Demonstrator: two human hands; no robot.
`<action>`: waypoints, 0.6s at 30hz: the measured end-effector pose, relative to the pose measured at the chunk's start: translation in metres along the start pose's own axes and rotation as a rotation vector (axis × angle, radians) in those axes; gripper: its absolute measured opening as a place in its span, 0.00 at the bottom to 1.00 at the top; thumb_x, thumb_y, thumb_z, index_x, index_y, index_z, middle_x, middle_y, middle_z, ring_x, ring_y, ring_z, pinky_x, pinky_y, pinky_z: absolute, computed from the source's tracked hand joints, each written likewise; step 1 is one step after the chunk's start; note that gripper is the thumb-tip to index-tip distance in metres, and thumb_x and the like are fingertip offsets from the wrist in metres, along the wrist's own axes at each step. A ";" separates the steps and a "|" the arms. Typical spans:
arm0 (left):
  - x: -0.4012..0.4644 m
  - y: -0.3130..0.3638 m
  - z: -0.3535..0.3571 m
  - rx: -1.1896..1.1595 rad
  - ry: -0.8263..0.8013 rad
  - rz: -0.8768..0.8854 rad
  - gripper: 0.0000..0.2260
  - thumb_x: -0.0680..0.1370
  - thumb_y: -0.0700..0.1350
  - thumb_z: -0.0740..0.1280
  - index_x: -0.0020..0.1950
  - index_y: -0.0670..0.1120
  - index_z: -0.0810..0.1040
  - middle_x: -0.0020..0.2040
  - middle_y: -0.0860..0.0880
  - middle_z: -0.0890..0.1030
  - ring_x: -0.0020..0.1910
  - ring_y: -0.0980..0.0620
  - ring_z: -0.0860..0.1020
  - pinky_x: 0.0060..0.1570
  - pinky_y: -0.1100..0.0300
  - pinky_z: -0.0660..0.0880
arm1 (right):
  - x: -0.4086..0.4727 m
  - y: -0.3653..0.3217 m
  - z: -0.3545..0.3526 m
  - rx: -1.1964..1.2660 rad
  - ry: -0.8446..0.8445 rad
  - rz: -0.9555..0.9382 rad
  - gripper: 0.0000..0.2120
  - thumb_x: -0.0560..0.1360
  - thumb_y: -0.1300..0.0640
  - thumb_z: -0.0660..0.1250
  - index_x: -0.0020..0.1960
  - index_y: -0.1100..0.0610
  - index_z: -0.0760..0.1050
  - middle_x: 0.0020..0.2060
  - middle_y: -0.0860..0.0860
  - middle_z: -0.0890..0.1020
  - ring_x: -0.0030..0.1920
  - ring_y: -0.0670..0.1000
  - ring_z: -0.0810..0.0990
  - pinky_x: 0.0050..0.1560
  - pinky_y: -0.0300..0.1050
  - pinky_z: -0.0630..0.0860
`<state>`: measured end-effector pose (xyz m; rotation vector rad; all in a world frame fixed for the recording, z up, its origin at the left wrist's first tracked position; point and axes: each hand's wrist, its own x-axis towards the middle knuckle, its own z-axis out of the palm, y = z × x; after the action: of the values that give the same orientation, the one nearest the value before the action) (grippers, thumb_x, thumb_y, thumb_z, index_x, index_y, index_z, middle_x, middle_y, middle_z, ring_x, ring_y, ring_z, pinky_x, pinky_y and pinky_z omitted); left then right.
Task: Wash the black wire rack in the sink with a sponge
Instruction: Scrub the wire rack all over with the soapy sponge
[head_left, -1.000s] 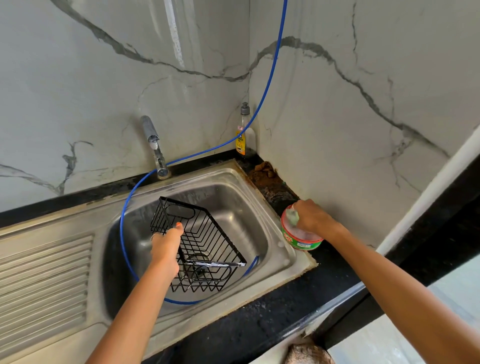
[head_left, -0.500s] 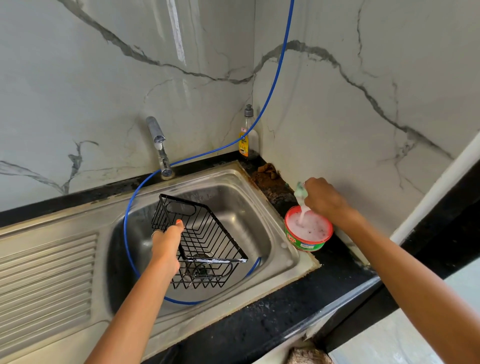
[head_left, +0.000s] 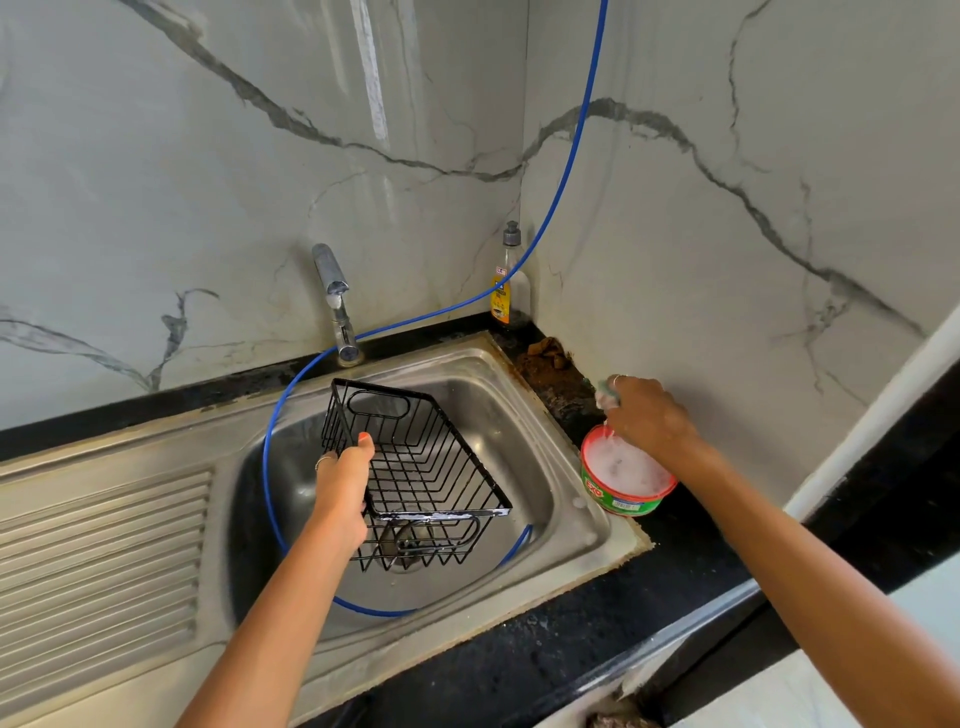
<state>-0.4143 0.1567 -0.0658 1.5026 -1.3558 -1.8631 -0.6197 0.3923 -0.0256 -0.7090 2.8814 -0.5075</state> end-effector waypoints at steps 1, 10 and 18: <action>0.000 0.000 0.001 0.007 -0.001 0.007 0.28 0.79 0.53 0.63 0.77 0.47 0.59 0.74 0.44 0.64 0.69 0.40 0.66 0.68 0.43 0.65 | 0.001 0.000 -0.002 0.004 0.007 0.003 0.14 0.78 0.61 0.56 0.60 0.55 0.74 0.54 0.58 0.79 0.45 0.56 0.75 0.44 0.44 0.71; -0.002 0.001 0.005 0.031 -0.022 0.023 0.28 0.79 0.54 0.63 0.77 0.48 0.59 0.74 0.44 0.65 0.69 0.39 0.66 0.68 0.41 0.64 | 0.000 0.001 0.006 -0.202 0.120 -0.050 0.13 0.78 0.62 0.57 0.60 0.58 0.75 0.47 0.59 0.81 0.45 0.60 0.80 0.40 0.45 0.72; -0.004 0.001 0.004 -0.003 -0.029 -0.011 0.27 0.79 0.55 0.63 0.76 0.51 0.60 0.73 0.45 0.65 0.66 0.39 0.69 0.66 0.40 0.67 | -0.003 0.007 0.027 -0.284 0.110 -0.092 0.12 0.78 0.61 0.58 0.56 0.54 0.77 0.43 0.56 0.82 0.41 0.57 0.81 0.36 0.43 0.72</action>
<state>-0.4165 0.1609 -0.0632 1.4907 -1.3593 -1.8997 -0.6144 0.3919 -0.0536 -0.8832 3.0709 -0.1507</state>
